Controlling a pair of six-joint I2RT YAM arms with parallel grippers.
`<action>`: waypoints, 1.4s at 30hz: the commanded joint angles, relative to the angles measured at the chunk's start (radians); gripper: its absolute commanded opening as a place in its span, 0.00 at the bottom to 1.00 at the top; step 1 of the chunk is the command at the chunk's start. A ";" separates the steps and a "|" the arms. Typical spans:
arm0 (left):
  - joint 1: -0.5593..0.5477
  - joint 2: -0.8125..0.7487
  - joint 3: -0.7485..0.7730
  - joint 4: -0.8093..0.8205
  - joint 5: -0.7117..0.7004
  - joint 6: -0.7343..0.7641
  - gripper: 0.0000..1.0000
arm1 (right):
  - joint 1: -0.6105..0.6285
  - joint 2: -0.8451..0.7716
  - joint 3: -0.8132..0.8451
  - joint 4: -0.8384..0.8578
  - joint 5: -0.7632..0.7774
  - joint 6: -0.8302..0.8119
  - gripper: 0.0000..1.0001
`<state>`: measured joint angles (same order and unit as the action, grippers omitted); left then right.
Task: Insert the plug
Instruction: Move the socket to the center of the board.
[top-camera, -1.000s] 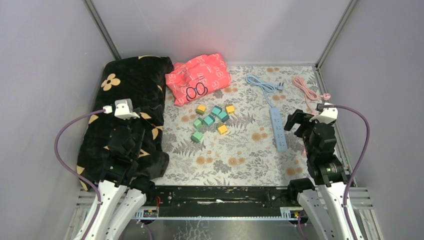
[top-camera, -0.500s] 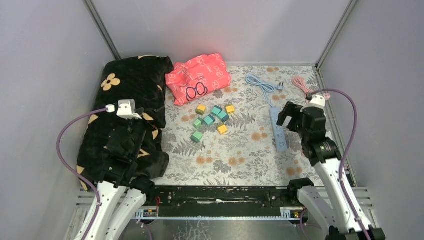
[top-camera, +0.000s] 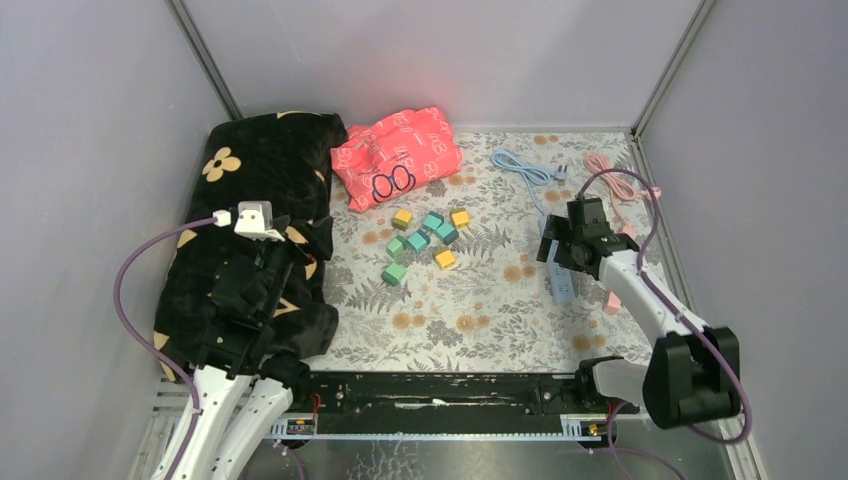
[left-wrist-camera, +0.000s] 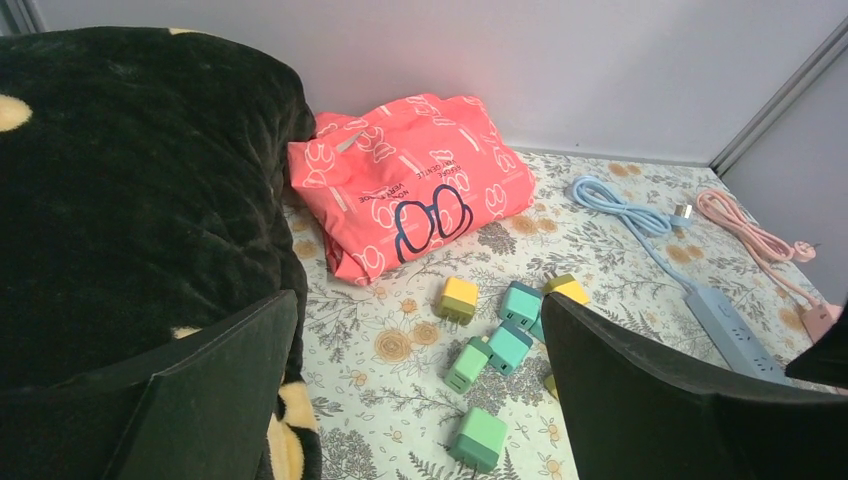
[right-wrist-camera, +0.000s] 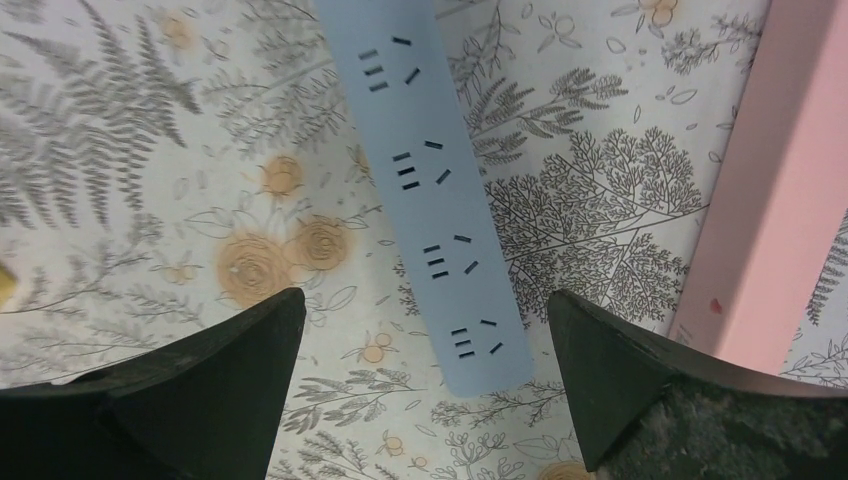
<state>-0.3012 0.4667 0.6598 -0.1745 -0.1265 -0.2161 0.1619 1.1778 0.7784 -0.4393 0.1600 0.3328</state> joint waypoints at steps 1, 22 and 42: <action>0.002 -0.018 0.005 0.023 0.048 0.026 1.00 | 0.003 0.087 0.052 -0.024 0.065 0.007 0.99; 0.002 0.004 0.001 0.030 0.088 0.049 1.00 | 0.004 0.347 0.099 -0.010 -0.022 0.009 0.75; -0.004 -0.037 -0.003 0.025 0.039 0.042 1.00 | 0.134 0.365 0.096 -0.024 -0.102 0.198 0.53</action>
<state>-0.3012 0.4477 0.6598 -0.1734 -0.0563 -0.1871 0.2169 1.5394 0.8497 -0.4583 0.1329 0.4068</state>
